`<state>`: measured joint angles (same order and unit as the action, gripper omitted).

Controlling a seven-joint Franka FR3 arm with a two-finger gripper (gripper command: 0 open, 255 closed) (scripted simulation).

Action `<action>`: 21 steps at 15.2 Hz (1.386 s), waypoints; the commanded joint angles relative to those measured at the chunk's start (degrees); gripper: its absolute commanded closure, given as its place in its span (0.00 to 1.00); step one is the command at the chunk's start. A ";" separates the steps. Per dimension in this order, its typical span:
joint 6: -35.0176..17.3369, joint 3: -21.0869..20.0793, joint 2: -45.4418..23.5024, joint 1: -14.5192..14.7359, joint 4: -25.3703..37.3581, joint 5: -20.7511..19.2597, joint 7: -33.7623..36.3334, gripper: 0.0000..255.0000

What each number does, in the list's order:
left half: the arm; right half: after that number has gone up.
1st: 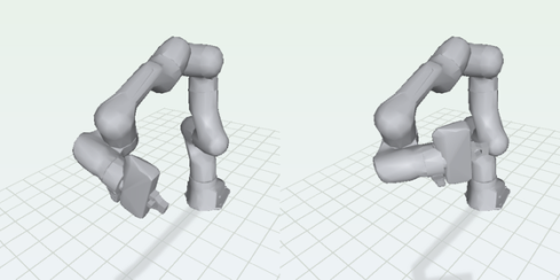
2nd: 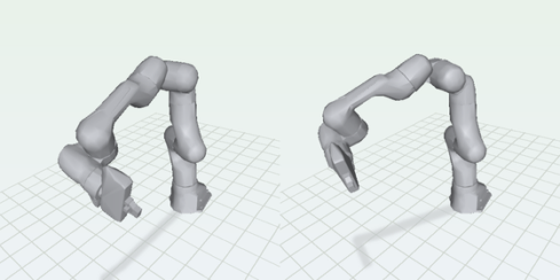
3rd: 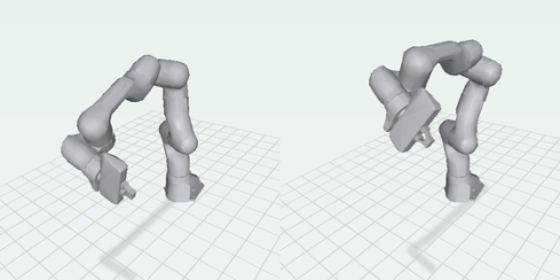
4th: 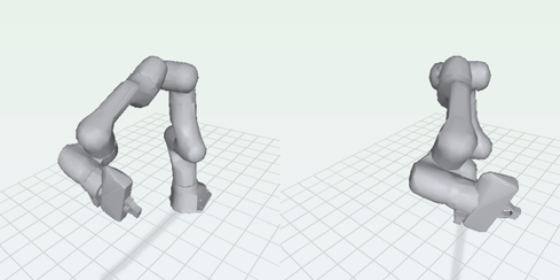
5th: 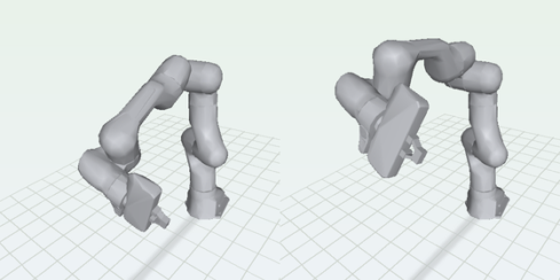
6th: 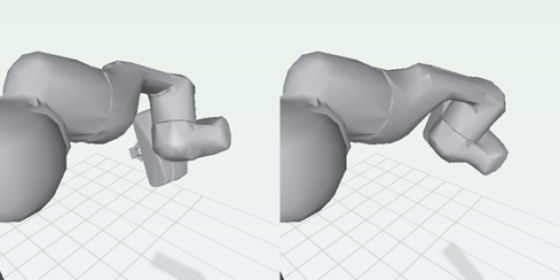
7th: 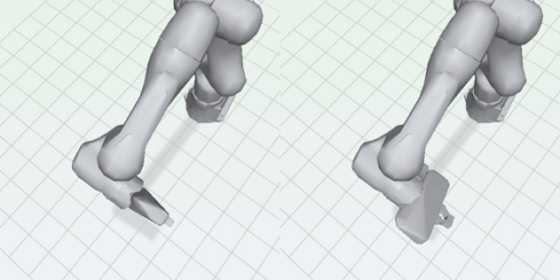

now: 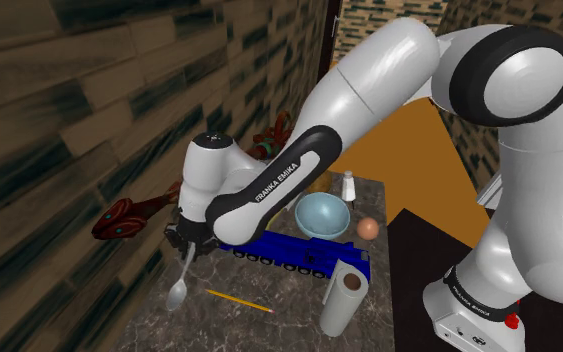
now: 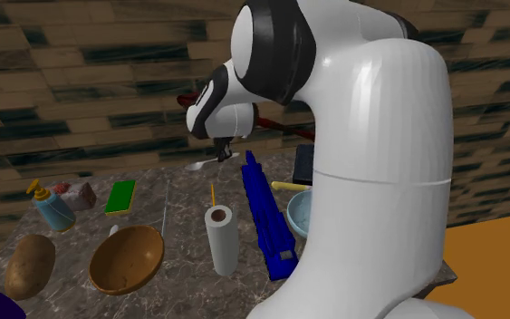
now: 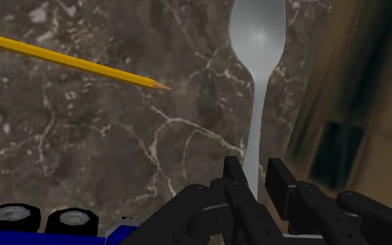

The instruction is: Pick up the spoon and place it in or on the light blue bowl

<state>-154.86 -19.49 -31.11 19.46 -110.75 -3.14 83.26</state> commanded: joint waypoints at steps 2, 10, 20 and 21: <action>1.64 -0.51 1.61 -0.35 0.04 0.48 -0.07 1.00; 6.28 -1.79 5.85 -1.41 0.56 1.94 -0.48 1.00; 7.47 -4.27 15.50 -7.24 -8.05 7.85 -6.98 1.00; 7.05 -4.65 17.18 -8.51 -10.23 9.28 -8.77 1.00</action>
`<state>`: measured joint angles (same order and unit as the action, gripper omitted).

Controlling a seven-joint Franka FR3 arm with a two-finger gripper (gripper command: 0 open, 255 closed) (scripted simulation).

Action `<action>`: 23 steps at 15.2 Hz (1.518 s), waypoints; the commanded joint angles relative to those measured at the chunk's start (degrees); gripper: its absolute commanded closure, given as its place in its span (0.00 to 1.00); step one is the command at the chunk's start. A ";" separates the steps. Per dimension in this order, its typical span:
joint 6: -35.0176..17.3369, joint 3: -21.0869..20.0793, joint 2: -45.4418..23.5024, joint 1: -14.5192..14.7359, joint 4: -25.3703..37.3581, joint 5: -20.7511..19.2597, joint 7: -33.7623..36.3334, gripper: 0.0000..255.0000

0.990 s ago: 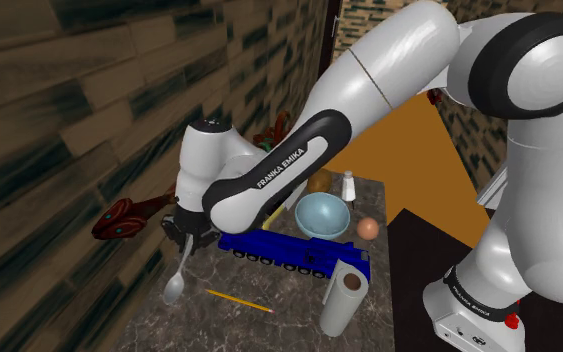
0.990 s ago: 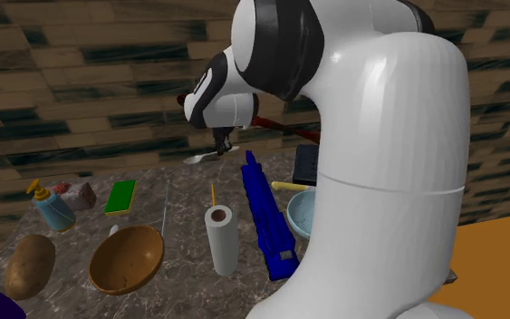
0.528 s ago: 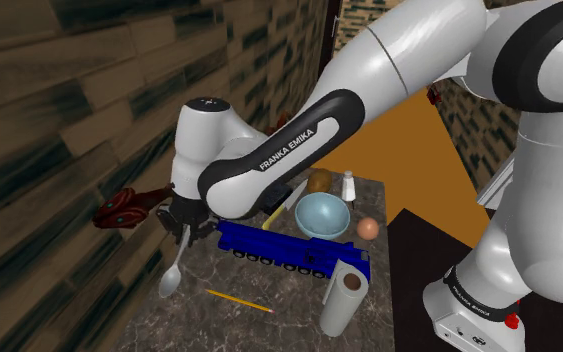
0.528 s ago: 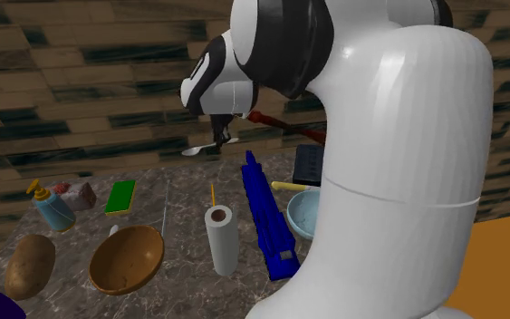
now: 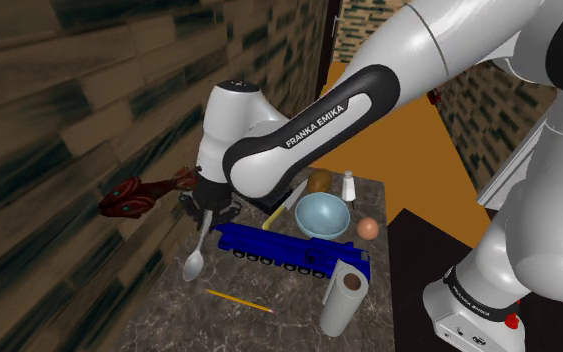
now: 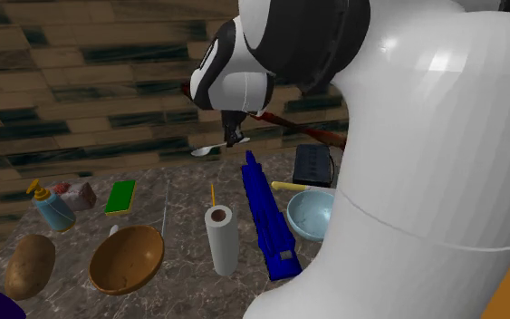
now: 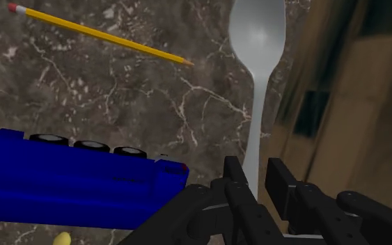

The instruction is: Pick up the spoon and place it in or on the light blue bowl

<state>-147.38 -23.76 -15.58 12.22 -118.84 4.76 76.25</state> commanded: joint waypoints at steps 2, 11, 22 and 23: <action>-1.03 -0.95 4.99 -3.60 -6.25 4.51 -5.64 1.00; 0.10 1.16 19.28 -10.44 -21.37 18.84 -25.02 1.00; 6.36 11.93 32.91 -15.47 -33.61 24.06 -44.14 1.00; 7.03 13.04 33.86 -16.15 -34.37 23.83 -45.63 1.00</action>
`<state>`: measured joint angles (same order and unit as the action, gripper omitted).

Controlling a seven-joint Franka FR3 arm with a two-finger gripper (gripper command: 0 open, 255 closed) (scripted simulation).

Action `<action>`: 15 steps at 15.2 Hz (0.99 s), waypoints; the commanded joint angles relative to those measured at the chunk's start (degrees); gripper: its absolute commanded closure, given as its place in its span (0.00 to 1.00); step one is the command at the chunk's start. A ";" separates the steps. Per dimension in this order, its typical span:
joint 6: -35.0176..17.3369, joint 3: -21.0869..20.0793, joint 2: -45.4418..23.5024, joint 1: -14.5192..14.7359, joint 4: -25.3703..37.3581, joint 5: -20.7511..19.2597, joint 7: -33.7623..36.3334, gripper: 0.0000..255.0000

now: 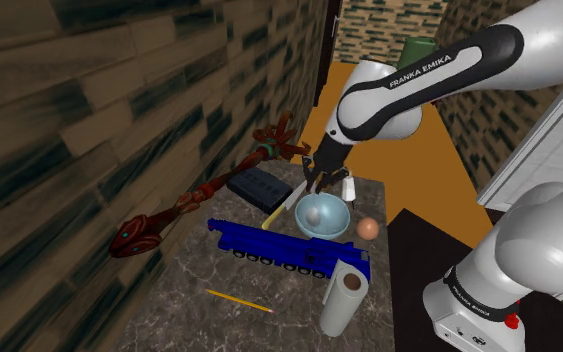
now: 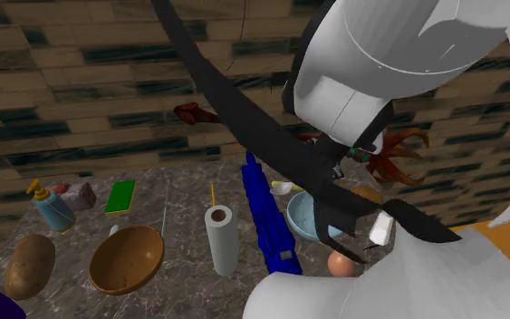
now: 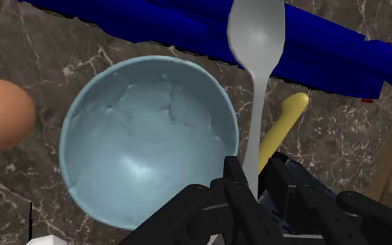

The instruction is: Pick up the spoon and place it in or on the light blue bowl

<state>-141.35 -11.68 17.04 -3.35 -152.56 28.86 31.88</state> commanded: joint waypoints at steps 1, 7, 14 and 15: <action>1.68 2.11 2.14 -1.29 -1.35 -0.61 -2.71 1.00; 0.86 5.48 2.29 -3.03 -3.76 -0.80 -8.06 1.00; -5.64 5.74 -3.19 -1.60 -5.09 2.82 -11.76 1.00; -6.56 5.80 -4.05 -1.36 -5.20 3.46 -12.39 1.00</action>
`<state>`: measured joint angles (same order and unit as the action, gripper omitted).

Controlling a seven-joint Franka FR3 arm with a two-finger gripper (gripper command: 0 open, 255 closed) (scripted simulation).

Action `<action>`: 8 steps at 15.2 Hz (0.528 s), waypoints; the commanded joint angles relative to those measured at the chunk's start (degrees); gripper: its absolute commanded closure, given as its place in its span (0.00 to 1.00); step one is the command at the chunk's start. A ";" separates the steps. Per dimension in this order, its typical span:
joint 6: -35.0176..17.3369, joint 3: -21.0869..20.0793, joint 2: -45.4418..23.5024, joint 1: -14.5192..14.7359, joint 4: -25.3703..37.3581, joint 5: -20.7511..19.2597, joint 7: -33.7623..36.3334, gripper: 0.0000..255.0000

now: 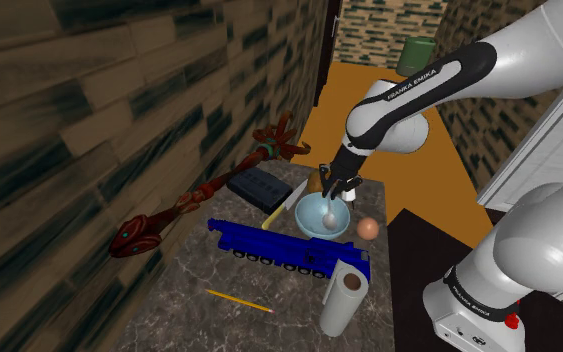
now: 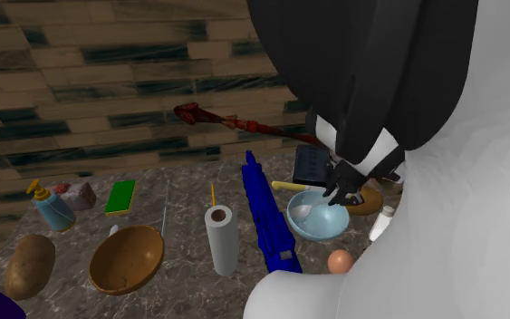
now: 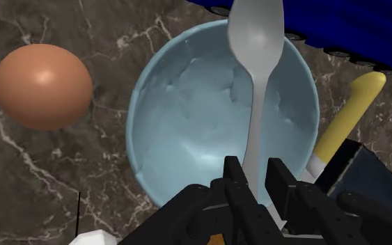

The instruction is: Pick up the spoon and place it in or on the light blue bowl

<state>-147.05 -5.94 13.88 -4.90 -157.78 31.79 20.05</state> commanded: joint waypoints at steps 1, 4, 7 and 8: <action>-1.77 0.12 -1.76 0.44 -0.06 1.21 -1.22 1.00; -4.46 0.31 -4.50 1.22 -0.20 3.49 -3.43 1.00; -5.52 0.37 -5.64 1.53 -0.20 4.54 -4.42 1.00; -5.52 0.37 -5.65 1.53 -0.19 4.54 -4.42 1.00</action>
<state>-152.50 -5.56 8.38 -3.42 -157.91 36.22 15.77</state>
